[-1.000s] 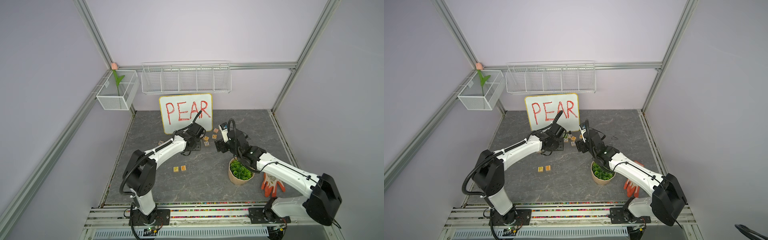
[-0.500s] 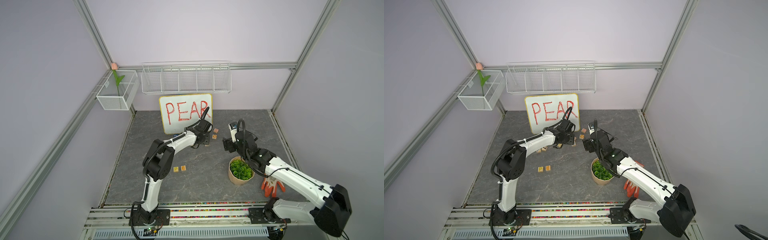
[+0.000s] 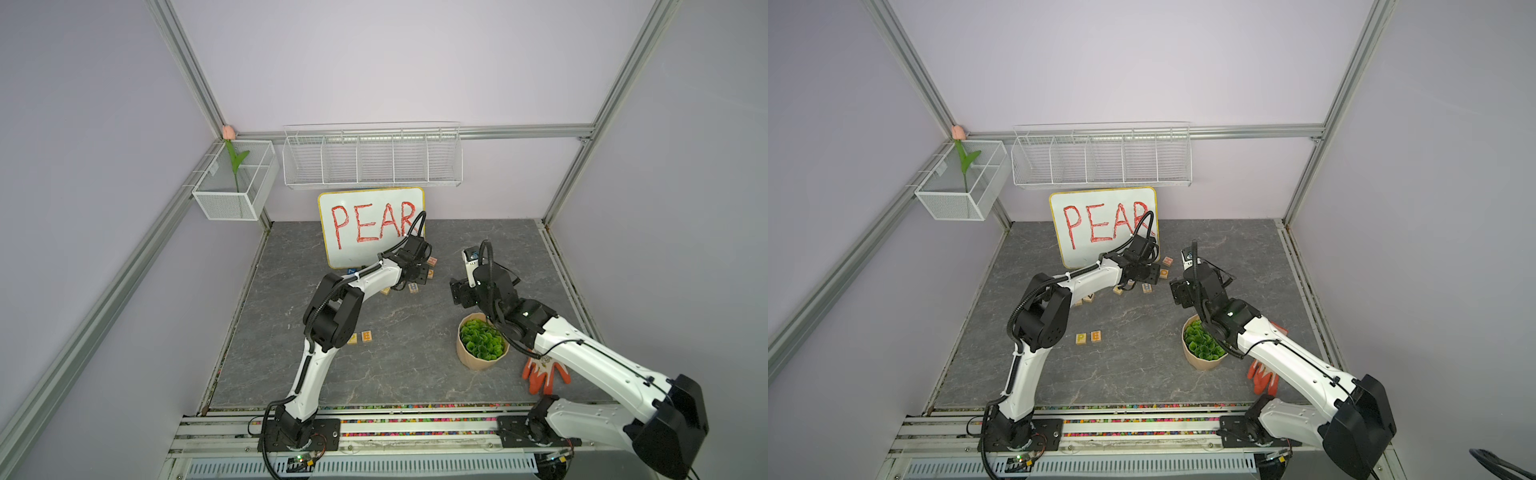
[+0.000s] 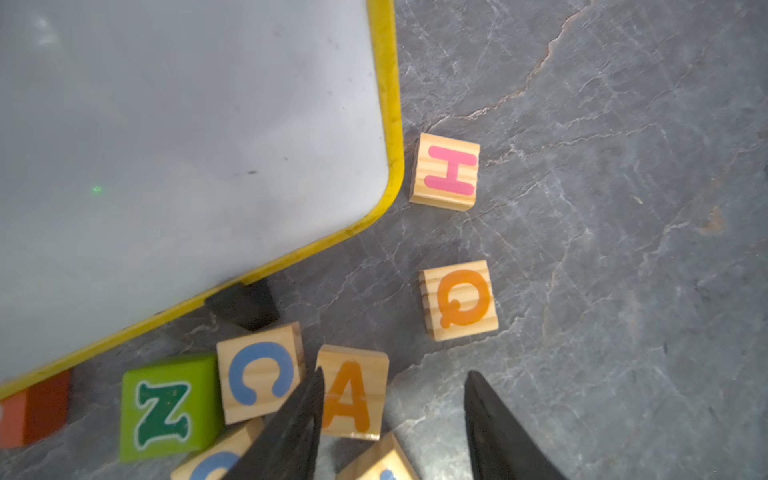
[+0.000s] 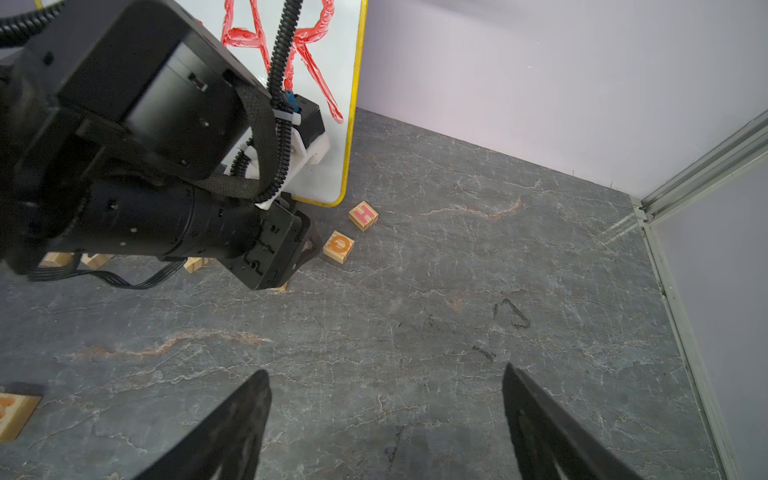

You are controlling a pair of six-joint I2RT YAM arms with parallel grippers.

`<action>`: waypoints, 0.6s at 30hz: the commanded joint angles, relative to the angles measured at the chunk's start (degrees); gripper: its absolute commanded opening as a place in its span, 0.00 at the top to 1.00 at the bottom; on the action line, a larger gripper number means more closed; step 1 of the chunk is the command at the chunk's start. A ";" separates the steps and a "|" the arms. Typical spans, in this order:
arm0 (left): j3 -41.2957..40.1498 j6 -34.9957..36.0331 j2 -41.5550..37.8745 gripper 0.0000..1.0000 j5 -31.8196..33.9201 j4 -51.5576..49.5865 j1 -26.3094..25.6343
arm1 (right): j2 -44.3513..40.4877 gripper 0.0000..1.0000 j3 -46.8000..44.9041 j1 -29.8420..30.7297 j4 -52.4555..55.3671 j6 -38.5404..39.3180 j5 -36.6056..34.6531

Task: Spell the uppercase word “pear” with letter blocks
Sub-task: Pick up the letter block from the center of the board.

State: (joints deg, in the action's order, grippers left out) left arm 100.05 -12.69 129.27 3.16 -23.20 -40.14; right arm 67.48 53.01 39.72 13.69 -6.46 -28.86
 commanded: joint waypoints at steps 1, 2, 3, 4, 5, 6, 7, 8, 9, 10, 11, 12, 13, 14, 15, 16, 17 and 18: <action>2.88 2.15 1.96 0.45 0.93 -0.27 0.05 | -1.43 0.11 -0.89 -0.43 0.80 -1.18 -1.06; 3.31 2.15 2.30 0.44 1.65 -0.33 0.04 | -1.52 0.11 -0.89 -0.35 0.98 -1.28 -1.11; 3.68 2.23 2.53 0.44 2.12 -0.71 0.05 | -1.60 0.11 -0.89 -0.42 1.06 -1.36 -1.11; 3.92 2.38 2.64 0.44 2.37 -0.94 0.05 | -1.63 0.11 -0.89 -0.36 1.15 -1.45 -1.11; 3.92 2.45 2.79 0.45 2.53 -0.97 0.06 | -1.66 0.11 -0.89 -0.41 1.24 -1.46 -1.17; 3.92 2.55 2.87 0.45 2.72 -1.05 0.05 | -1.66 0.11 -0.89 -0.38 1.33 -1.45 -1.20; 3.92 2.65 2.96 0.44 2.83 -1.06 0.06 | -1.73 0.11 -0.89 -0.38 1.33 -1.52 -1.26; 3.92 2.75 3.04 0.45 2.88 -1.19 0.06 | -1.66 0.11 -0.89 -0.39 1.42 -1.54 -1.28; 3.92 2.71 3.08 0.45 2.99 -1.30 0.06 | -1.65 0.11 -0.89 -0.40 1.42 -1.48 -1.28; 3.92 2.67 3.16 0.45 2.99 -1.40 0.06 | -1.59 0.11 -0.89 -0.40 1.42 -1.52 -1.28; 3.84 2.67 3.19 0.45 2.90 -1.54 0.06 | -1.52 0.11 -0.89 -0.43 1.41 -1.47 -1.28; 3.84 2.65 3.32 0.45 2.91 -1.73 0.06 | -1.48 0.11 -0.89 -0.40 1.42 -1.56 -1.28; 3.84 2.50 3.23 0.45 2.84 -1.84 0.06 | -1.43 0.11 -0.81 -0.42 1.34 -1.49 -1.21; 3.67 2.49 3.18 0.45 2.58 -1.98 0.06 | -1.30 0.11 -0.81 -0.36 1.34 -1.48 -1.22; 3.58 2.49 3.22 0.46 2.55 -2.10 0.06 | -1.17 0.11 -0.81 -0.37 1.24 -1.46 -1.20; 3.57 2.43 3.16 0.46 2.64 -2.26 0.06 | -1.13 0.11 -0.81 -0.37 1.18 -1.53 -1.11; 3.50 2.54 3.20 0.47 2.51 -2.48 0.06 | -1.04 0.11 -0.73 -0.39 1.12 -1.52 -1.04; 3.49 2.58 3.21 0.47 2.40 -2.73 0.06 | -0.98 0.11 -0.72 -0.43 1.07 -1.57 -0.94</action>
State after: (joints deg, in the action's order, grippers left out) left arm 102.30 -11.25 131.48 5.13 -24.69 -40.14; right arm 66.92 53.01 39.72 15.22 -7.31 -29.15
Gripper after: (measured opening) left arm 0.530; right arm 0.889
